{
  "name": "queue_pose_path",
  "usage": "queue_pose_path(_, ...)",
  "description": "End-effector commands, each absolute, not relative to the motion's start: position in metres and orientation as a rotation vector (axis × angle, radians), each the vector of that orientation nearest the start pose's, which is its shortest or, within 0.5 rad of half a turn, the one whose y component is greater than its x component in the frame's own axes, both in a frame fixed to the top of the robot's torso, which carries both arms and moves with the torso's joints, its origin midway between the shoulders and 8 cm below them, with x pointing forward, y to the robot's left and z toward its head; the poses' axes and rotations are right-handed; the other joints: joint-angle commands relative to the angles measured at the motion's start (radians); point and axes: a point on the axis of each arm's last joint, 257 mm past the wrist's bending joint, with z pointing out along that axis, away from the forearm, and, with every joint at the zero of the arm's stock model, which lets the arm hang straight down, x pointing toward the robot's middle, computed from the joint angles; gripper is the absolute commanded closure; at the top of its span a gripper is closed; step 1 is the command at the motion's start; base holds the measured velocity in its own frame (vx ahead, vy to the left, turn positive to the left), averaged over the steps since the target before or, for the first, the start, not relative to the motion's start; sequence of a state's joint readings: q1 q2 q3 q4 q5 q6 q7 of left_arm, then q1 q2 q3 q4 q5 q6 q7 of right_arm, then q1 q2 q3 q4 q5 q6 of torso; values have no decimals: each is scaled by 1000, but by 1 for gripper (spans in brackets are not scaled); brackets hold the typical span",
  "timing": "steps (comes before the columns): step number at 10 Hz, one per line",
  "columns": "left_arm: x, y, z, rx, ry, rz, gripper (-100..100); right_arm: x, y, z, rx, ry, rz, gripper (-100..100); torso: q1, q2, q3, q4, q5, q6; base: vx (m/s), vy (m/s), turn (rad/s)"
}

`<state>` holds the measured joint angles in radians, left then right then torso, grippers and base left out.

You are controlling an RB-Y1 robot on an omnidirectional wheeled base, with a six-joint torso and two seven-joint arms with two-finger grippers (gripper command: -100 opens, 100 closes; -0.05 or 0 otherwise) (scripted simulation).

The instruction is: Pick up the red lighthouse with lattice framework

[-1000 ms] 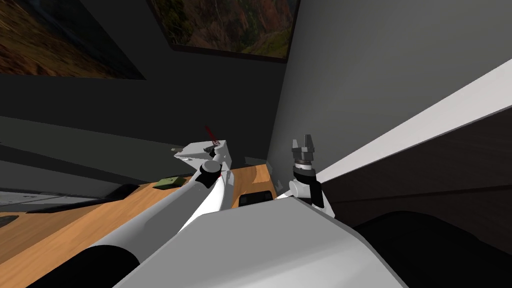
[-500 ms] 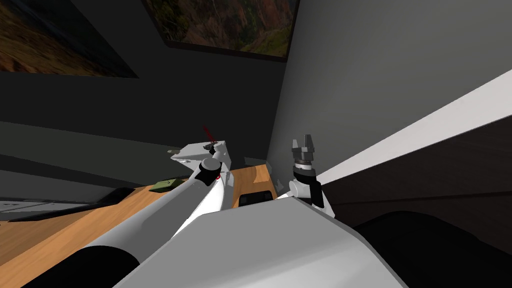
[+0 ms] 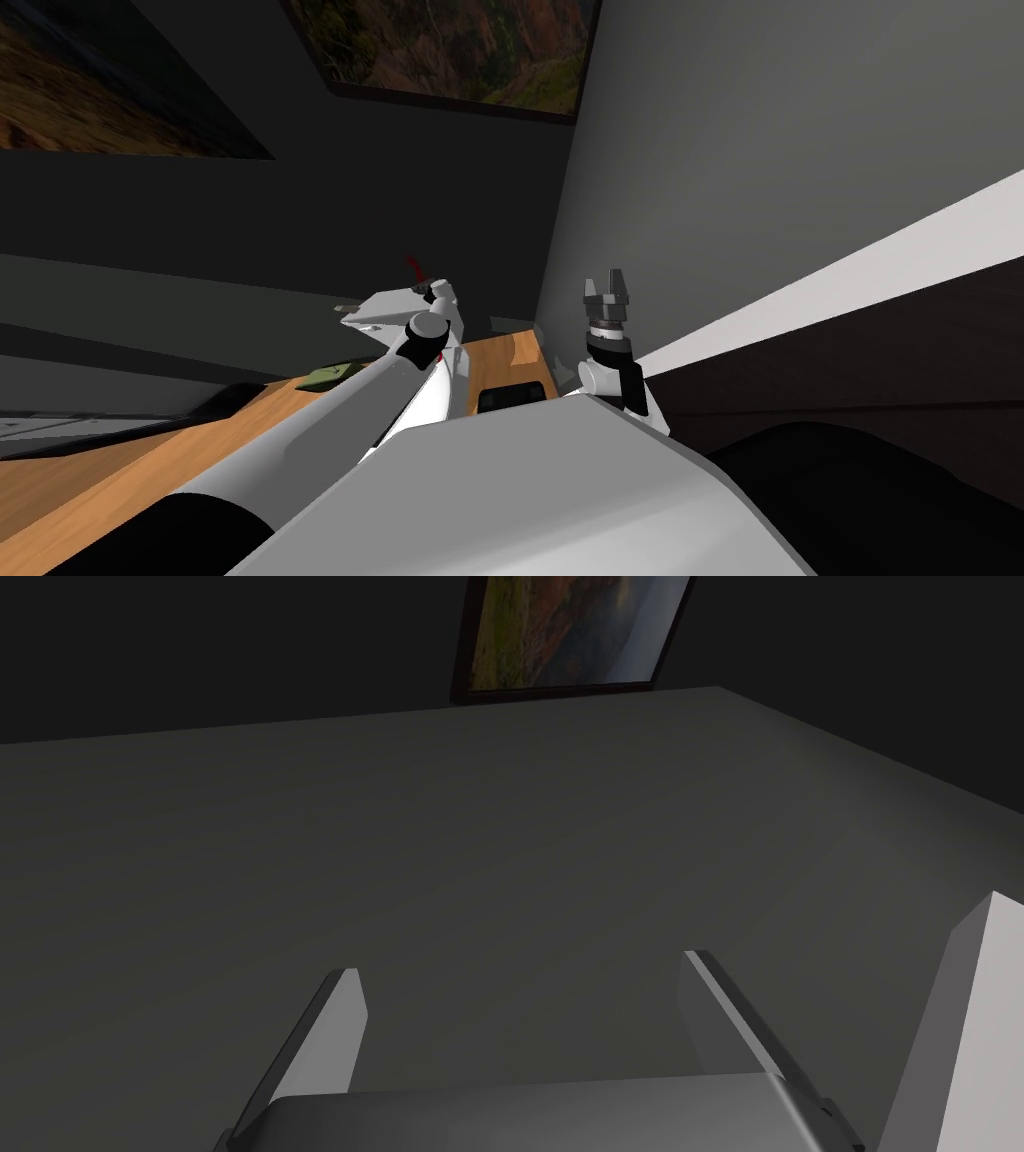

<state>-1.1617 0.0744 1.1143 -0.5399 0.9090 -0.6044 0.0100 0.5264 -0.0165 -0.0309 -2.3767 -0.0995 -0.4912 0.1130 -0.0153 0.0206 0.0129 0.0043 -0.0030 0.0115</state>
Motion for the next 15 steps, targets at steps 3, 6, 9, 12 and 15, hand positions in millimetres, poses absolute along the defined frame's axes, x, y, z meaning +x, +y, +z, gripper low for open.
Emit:
queue_pose_path(3,675,421,-100,-1835,-895,-1664,-100,320,-296,58,609,549,1237,0,1,-1,-1,0,1,0,70,115,11)
queue_pose_path(6,668,426,-128,-1864,-901,-1627,-100,320,-296,58,609,549,1237,0,-4,-1,0,0,-1,0,94,58,17)
queue_pose_path(9,667,426,-134,-1870,-901,-1621,100,320,-296,58,609,549,1237,0,0,-6,-5,-3,1,-1,93,54,-2)
queue_pose_path(12,668,426,-132,-1867,-899,-1625,100,320,-296,58,609,549,1237,0,-2,-1,-2,-3,2,-1,3,1,0)
queue_pose_path(15,670,424,-120,-1856,-899,-1638,100,320,-296,58,609,549,1237,0,-2,-1,-2,-4,2,-1,-32,-18,-4)
